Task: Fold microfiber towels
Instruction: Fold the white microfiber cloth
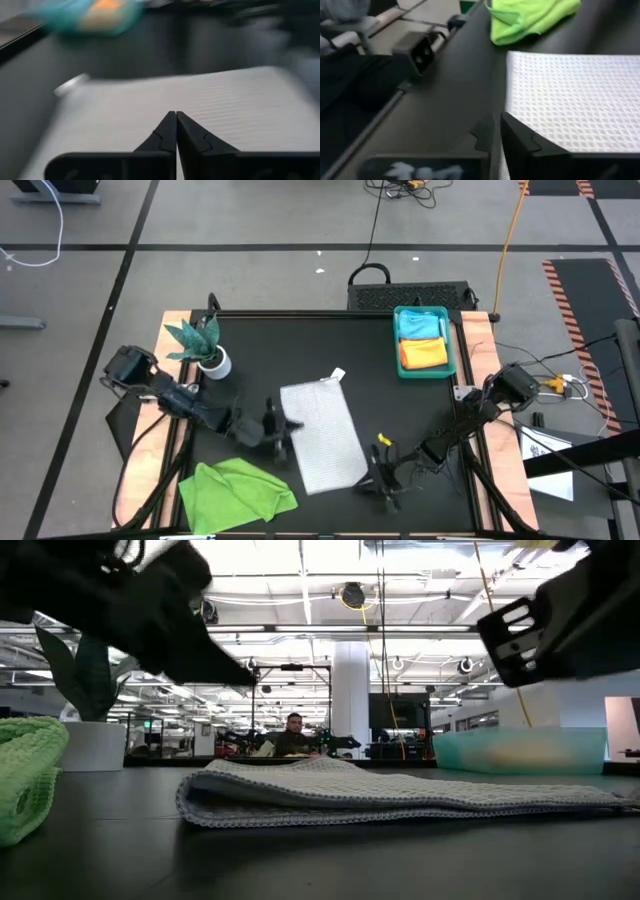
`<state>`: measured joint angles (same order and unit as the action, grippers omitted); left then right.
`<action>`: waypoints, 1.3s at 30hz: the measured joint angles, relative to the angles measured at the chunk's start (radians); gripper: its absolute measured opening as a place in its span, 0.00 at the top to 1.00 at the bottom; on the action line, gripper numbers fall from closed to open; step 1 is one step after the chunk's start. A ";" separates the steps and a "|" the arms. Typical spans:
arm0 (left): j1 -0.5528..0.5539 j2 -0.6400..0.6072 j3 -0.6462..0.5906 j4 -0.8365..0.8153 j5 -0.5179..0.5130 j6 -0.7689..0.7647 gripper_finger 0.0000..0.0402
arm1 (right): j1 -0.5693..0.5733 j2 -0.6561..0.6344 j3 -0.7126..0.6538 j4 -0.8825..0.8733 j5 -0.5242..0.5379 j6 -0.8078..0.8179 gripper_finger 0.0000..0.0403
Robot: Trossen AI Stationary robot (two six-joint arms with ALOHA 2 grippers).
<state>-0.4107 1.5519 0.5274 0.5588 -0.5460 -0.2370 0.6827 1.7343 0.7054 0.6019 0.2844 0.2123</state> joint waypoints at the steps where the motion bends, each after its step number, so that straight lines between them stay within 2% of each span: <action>1: -0.021 0.015 0.000 0.057 0.040 0.051 0.99 | -0.007 0.008 0.000 0.007 0.000 0.000 0.91; 5: -0.108 0.091 0.022 0.204 0.156 0.220 0.97 | -0.029 0.042 0.002 0.004 -0.010 -0.009 0.79; 10: -0.186 0.244 0.174 0.201 0.232 0.308 0.92 | -0.039 0.045 0.002 -0.018 -0.024 -0.022 0.66; 12: -0.208 0.304 0.274 0.094 0.263 0.316 0.87 | -0.040 0.038 0.002 -0.017 -0.023 -0.020 0.63; 17: -0.247 0.411 0.551 -0.436 0.285 0.323 0.69 | -0.025 -0.002 0.002 -0.045 -0.023 -0.016 0.61; 20: -0.260 0.449 0.678 -0.684 0.258 0.342 0.57 | -0.007 -0.035 0.002 -0.087 -0.022 -0.015 0.61; 22: -0.264 0.470 0.724 -0.775 0.225 0.361 0.52 | 0.007 -0.056 0.002 -0.112 -0.019 -0.015 0.61; 25: -0.275 0.483 0.736 -0.791 0.179 0.389 0.47 | 0.022 -0.073 0.002 -0.134 -0.013 -0.015 0.62; 30: -0.285 0.514 0.729 -0.753 0.134 0.410 0.50 | 0.038 -0.075 0.002 -0.176 0.006 -0.015 0.62; 35: -0.279 0.528 0.728 -0.739 0.050 0.366 0.61 | 0.039 -0.075 0.002 -0.188 0.006 -0.015 0.63; 39: -0.268 0.530 0.727 -0.732 0.040 0.362 0.71 | 0.039 -0.075 0.002 -0.188 0.006 -0.014 0.63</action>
<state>-0.6790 2.0815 1.2539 -0.1736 -0.5055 0.1248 0.7216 1.6596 0.7074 0.4137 0.2909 0.1985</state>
